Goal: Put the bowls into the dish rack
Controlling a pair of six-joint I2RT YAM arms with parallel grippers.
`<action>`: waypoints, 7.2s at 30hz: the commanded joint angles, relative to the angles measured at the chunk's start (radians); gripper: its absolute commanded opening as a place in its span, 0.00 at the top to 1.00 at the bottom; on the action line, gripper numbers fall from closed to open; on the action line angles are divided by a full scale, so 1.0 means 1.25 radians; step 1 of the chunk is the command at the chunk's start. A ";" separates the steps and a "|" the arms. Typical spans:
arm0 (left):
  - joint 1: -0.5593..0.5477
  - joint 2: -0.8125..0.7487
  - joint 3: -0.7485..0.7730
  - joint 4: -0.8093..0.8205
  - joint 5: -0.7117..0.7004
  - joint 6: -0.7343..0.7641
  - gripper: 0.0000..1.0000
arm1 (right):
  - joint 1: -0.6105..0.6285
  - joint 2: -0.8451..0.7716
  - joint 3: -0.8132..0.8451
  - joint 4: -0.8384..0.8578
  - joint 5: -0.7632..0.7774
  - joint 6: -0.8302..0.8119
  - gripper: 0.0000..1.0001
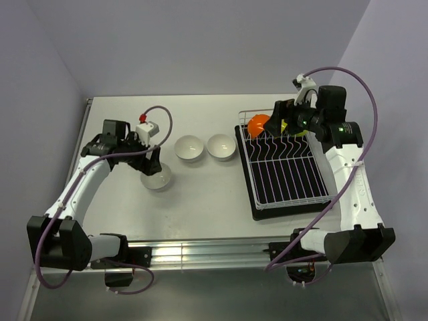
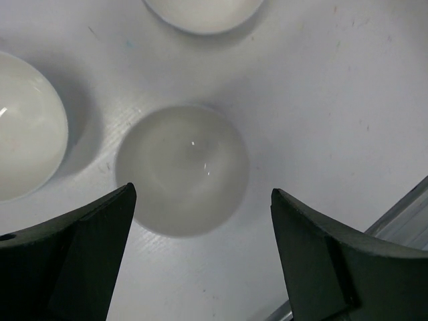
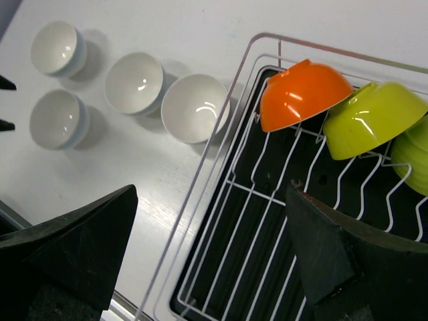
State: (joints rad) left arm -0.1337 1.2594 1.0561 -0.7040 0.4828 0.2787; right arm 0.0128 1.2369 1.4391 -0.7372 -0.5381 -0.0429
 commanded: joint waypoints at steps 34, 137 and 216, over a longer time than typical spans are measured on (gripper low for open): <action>-0.050 0.120 -0.215 -0.016 0.011 0.758 0.36 | 0.110 -0.090 -0.042 -0.166 -0.062 -0.388 0.00; -0.370 0.326 0.451 -0.531 0.967 0.457 1.00 | 0.776 -0.143 -0.271 0.152 0.189 -0.794 0.33; -0.229 0.049 0.235 0.278 0.292 -0.274 0.01 | -0.402 0.060 -0.050 -0.256 -0.026 -0.285 1.00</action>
State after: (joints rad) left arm -0.4202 1.3636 1.3617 -0.3878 0.8589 -0.0383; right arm -0.4889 1.3140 1.3846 -1.1481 -0.6224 -0.4911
